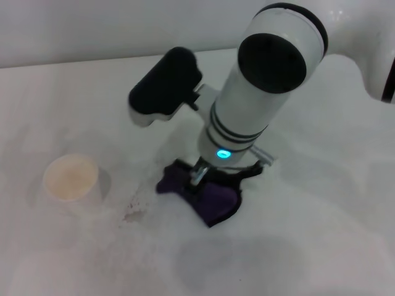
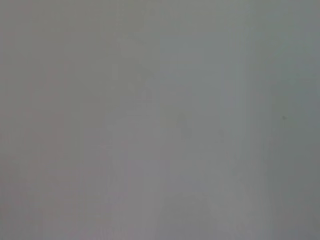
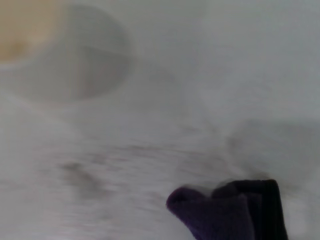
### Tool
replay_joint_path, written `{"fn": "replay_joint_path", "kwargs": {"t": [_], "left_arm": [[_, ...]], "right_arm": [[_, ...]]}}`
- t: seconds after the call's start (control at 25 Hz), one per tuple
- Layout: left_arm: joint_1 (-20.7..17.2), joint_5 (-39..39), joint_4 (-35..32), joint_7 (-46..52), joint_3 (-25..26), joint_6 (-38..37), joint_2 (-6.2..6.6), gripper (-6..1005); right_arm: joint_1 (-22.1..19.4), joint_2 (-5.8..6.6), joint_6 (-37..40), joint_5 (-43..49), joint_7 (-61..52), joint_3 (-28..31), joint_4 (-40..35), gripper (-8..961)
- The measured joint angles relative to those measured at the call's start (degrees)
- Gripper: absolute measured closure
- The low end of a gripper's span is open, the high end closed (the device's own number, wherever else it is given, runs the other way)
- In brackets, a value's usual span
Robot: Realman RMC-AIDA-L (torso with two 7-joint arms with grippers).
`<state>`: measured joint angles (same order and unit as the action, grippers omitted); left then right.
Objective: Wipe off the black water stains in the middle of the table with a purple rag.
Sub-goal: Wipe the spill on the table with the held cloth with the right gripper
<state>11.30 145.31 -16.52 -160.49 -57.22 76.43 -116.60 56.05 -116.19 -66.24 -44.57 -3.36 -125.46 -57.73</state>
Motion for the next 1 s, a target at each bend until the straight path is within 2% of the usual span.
{"fn": "replay_joint_path", "kwargs": {"t": [0.28, 0.48, 0.72, 0.88, 1.0], "left_arm": [[-0.09, -0.12, -0.18, 0.00, 0.00, 0.13, -0.14, 119], [-0.30, 0.13, -0.19, 0.08, 0.00, 0.28, -0.24, 121], [-0.29, 0.16, -0.18, 0.00, 0.02, 0.04, -0.61, 119], [-0.36, 0.25, -0.18, 0.02, 0.16, -0.27, -0.69, 120], [-0.43, 0.36, -0.15, 0.09, 0.18, -0.35, -0.76, 120]], "right_arm": [[0.71, 0.00, 1.36, -6.48, 1.23, -3.55, -5.13, 858], [1.92, 0.00, 4.34, -13.30, 5.38, -6.19, -4.99, 859], [1.74, -0.01, 5.34, -13.11, 6.87, -5.93, -2.76, 860], [-1.40, 0.36, 3.38, -7.59, 7.16, -1.47, -1.67, 860], [-7.82, 0.49, -2.34, 1.21, 9.77, 8.66, -3.63, 860]]}}
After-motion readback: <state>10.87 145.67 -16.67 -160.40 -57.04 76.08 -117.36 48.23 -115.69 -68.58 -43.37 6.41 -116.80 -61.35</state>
